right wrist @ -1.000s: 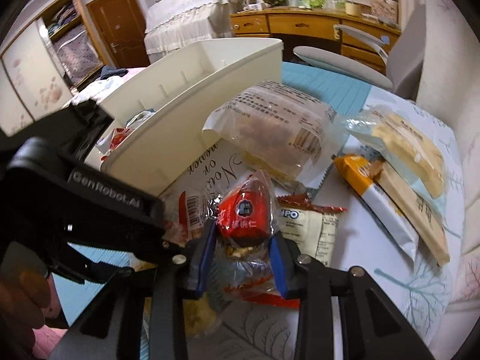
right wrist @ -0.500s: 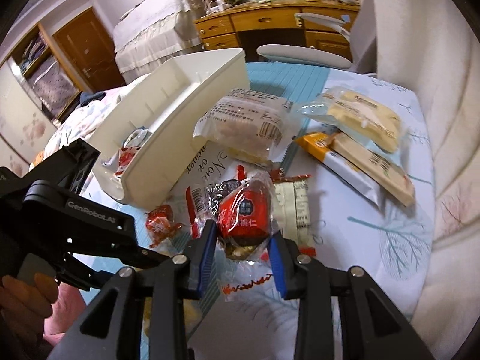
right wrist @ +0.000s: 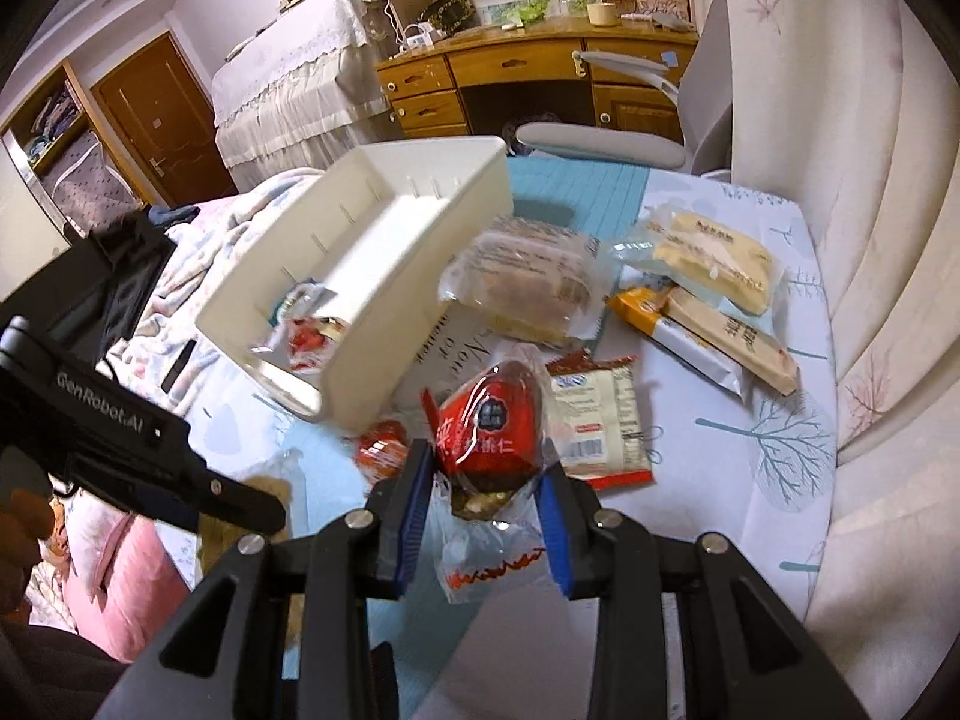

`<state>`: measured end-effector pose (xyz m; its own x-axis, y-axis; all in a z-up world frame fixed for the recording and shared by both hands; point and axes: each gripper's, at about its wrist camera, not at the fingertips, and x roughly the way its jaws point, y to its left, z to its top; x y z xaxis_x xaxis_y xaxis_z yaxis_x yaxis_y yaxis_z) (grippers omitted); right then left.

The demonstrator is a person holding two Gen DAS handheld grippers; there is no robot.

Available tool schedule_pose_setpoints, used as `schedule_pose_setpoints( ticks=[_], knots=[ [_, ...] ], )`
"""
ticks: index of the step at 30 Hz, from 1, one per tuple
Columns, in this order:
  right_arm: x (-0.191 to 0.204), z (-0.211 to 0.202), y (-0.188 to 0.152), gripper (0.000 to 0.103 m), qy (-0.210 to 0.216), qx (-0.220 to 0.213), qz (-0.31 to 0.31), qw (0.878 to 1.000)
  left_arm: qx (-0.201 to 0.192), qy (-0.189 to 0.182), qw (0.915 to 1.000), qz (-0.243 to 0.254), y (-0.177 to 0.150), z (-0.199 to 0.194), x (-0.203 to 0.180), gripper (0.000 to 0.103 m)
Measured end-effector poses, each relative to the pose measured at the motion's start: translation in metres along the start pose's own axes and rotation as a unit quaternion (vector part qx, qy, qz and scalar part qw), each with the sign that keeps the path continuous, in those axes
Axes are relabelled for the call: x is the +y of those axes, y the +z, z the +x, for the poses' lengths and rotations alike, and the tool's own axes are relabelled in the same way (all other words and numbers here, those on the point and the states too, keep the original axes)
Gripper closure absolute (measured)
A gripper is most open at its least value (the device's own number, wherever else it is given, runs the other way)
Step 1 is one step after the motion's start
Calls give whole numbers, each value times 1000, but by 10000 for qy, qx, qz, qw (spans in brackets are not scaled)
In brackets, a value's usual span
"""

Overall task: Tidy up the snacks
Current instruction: 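Lower both held snacks into the white tray and open both tools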

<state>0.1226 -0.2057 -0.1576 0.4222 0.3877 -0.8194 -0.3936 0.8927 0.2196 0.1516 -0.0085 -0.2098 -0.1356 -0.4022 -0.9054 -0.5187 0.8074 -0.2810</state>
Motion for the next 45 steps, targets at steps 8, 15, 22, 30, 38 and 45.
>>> schedule_pose_setpoints(
  ticks=[8, 15, 22, 30, 38, 45],
  knots=[
    [48, -13, 17, 69, 86, -299, 51, 9995, -291, 117, 9954, 908, 14, -70, 18, 42],
    [87, -10, 38, 69, 189, -588, 187, 9979, -682, 176, 9858, 1524, 37, -121, 27, 42],
    [122, 7, 56, 69, 265, -757, 400, 9960, -1136, 356, 9688, 2172, 66, -153, 39, 42],
    [146, 39, 69, 69, 302, -838, 799, 9928, -1878, 733, 9351, 2916, 100, -159, 59, 42],
    [155, 73, 83, 67, 304, -867, 1083, 9899, -2250, 725, 9197, 3136, 134, -145, 79, 42],
    [155, 85, 85, 46, 79, -1016, 1276, 9866, -2250, 533, 9288, 2896, 150, -138, 91, 29]
  ],
)
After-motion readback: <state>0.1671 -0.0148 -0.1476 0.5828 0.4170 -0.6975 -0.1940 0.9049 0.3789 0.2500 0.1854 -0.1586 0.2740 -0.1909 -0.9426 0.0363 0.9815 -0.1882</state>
